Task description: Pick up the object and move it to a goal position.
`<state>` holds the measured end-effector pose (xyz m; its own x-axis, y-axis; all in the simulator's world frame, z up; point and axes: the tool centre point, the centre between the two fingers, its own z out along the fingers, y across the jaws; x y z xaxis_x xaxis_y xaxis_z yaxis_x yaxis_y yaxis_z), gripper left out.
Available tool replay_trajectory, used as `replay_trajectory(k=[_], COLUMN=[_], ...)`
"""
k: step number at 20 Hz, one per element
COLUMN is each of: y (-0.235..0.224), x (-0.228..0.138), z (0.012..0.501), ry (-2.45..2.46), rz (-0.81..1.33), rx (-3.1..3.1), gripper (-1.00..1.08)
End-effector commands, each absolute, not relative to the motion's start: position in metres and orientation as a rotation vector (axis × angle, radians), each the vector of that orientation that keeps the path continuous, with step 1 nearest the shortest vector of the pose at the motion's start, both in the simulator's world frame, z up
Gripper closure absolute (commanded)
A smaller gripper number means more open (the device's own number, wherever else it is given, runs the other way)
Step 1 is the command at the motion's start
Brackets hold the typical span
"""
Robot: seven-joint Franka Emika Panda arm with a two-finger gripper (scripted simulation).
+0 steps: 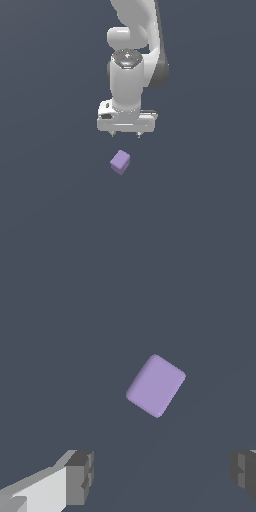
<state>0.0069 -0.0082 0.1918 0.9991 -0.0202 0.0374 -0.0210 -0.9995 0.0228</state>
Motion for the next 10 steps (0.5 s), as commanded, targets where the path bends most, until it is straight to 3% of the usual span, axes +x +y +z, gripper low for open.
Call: replay_trajectory(k=[1, 10], y=[-0.008, 0.008], x=[0.007, 0.010], z=[0.192, 0.204], ry=[-0.032, 0.025], rz=[0.058, 0.074], rx=[3.118, 3.102], gripper=[-0.92, -0.92])
